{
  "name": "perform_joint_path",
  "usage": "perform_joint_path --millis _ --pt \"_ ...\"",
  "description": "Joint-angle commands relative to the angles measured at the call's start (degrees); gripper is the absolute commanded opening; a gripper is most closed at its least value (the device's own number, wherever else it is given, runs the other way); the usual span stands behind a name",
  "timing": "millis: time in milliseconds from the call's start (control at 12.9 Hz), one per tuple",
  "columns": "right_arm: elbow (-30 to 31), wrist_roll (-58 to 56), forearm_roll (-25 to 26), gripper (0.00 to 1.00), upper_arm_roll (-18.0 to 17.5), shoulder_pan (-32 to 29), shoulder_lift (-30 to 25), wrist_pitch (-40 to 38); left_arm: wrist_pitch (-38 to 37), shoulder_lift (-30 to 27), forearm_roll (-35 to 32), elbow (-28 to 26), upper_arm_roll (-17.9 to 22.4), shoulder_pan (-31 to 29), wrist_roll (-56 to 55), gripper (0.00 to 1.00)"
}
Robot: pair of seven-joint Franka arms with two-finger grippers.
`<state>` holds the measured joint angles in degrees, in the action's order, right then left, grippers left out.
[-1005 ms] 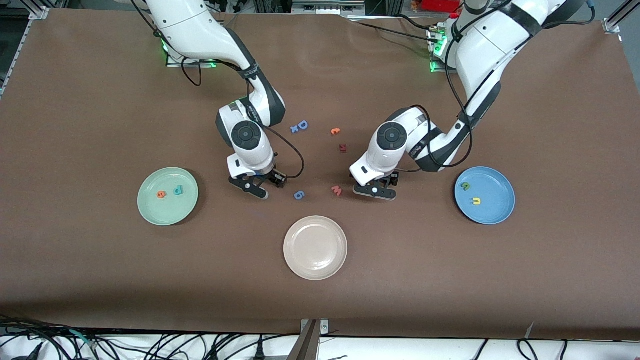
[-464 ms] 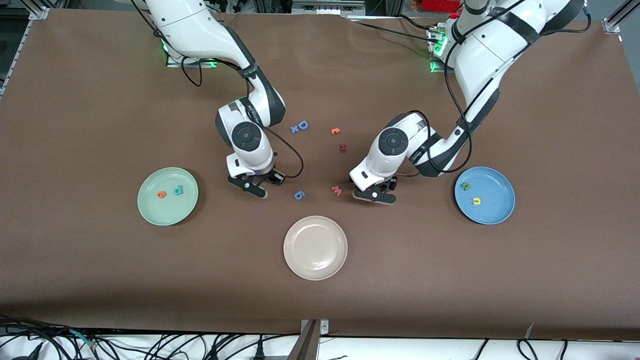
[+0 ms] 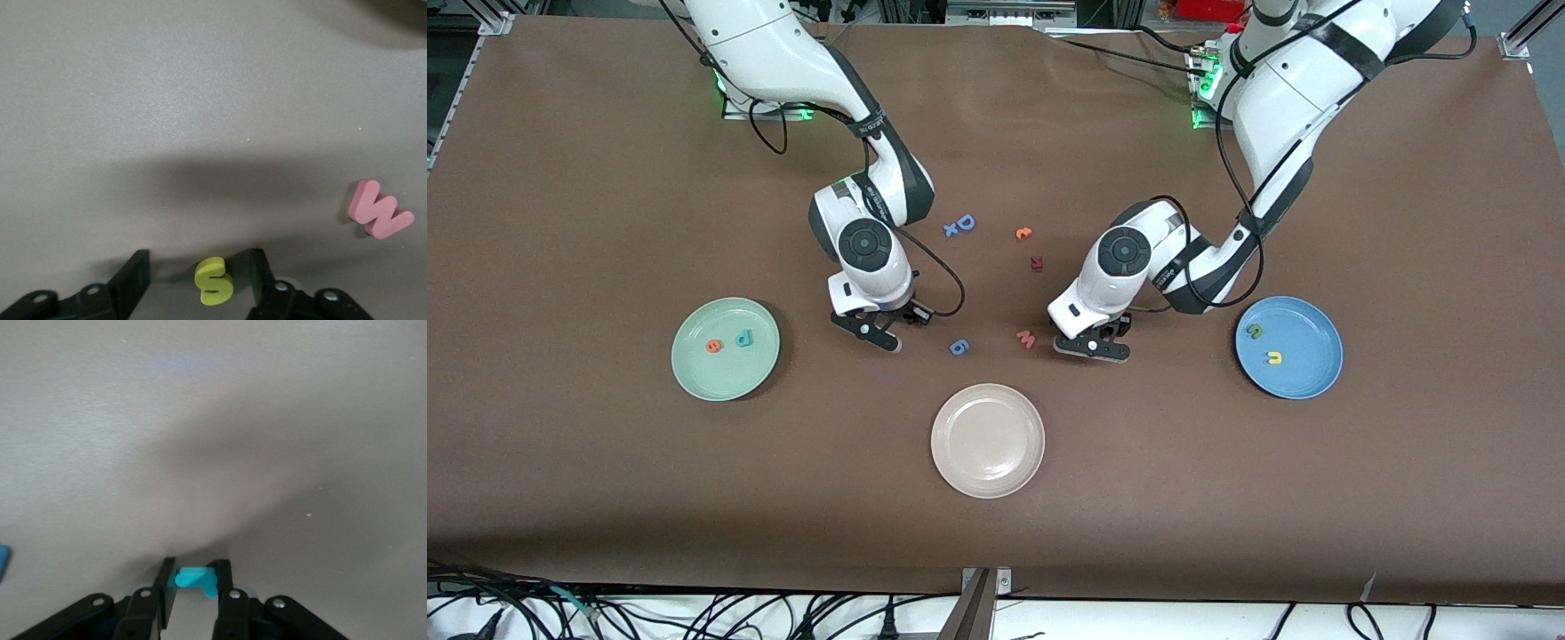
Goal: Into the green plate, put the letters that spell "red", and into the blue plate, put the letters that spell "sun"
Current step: 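Place the yellow s on the blue plate while the right gripper places the l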
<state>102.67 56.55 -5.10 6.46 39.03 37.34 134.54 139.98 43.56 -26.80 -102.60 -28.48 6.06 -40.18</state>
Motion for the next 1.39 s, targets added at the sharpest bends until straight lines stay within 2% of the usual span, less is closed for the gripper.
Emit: perform_joint_path --millis 0,77,232,386,541,773,1005,1159,1314 --pt "-7.9 -2.48 -0.88 0.21 0.22 -2.72 1.15 -9.52 -0.41 0.12 -1.15 -0.84 -0.35 0.09 -1.48 0.58" --pt "-10.02 -5.63 -0.88 0.21 0.22 -4.3 1.15 -13.48 -0.49 0.03 -1.15 -1.02 -0.44 0.09 -1.48 0.52" --pt "-10.83 -13.62 -0.62 0.21 0.75 -7.03 0.89 -16.5 -1.28 -0.14 -1.15 -0.93 -0.44 0.09 -2.44 0.38" --pt "-10.92 -19.34 0.26 0.21 2.32 -9.32 0.45 -18.79 -2.16 -0.41 -1.15 -0.93 -0.53 0.01 -2.63 0.3" --pt "-10.83 -28.63 0.18 0.21 6.71 -9.41 -0.16 -22.2 -2.6 -0.76 -1.15 -0.93 -0.53 -0.26 -2.45 0.27" --pt "-10.74 -38.23 0.18 0.21 12.34 -9.41 -2.01 -27.66 -8.65 -3.13 -1.15 0.03 -1.49 -1.13 -1.57 0.17" --pt "-10.39 -46.51 0.18 0.21 17.44 -9.41 -2.01 -29.08 -13.04 -6.55 -1.06 0.12 -1.93 -3.15 -0.87 0.16" --pt "-10.3 -50.2 0.09 0.23 19.2 -10.2 -1.75 -29.08 -15.86 -8.22 2.25 0.12 -3.07 -8.05 9.26 0.16" --pt "-10.39 -51.19 -0.79 0.82 19.21 -11.87 -1.66 -28.73 -17.53 -9.8 6.49 0.12 -3.95 -14.29 22.53 0.16"
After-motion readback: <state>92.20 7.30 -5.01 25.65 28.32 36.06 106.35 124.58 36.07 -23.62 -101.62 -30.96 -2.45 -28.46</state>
